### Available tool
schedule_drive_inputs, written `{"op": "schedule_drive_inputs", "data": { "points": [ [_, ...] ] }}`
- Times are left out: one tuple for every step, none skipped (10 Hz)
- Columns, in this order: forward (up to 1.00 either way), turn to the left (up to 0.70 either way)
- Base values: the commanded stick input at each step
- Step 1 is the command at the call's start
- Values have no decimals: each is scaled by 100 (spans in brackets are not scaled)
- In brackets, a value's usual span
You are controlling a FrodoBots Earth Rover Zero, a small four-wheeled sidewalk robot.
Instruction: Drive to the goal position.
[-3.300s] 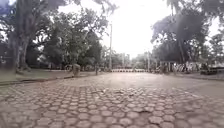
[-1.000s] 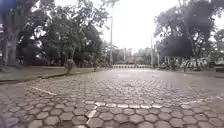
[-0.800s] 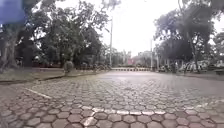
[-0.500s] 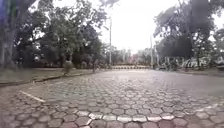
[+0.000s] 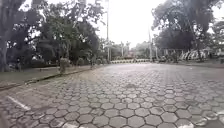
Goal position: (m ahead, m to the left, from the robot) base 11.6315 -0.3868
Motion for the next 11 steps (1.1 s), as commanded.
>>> {"op": "schedule_drive_inputs", "data": {
  "points": [
    [68,0],
    [68,0],
    [68,0],
    [68,0],
    [68,0],
    [68,0],
    [68,0],
    [68,5],
    [68,12],
    [68,14],
    [68,13]
  ]
}}
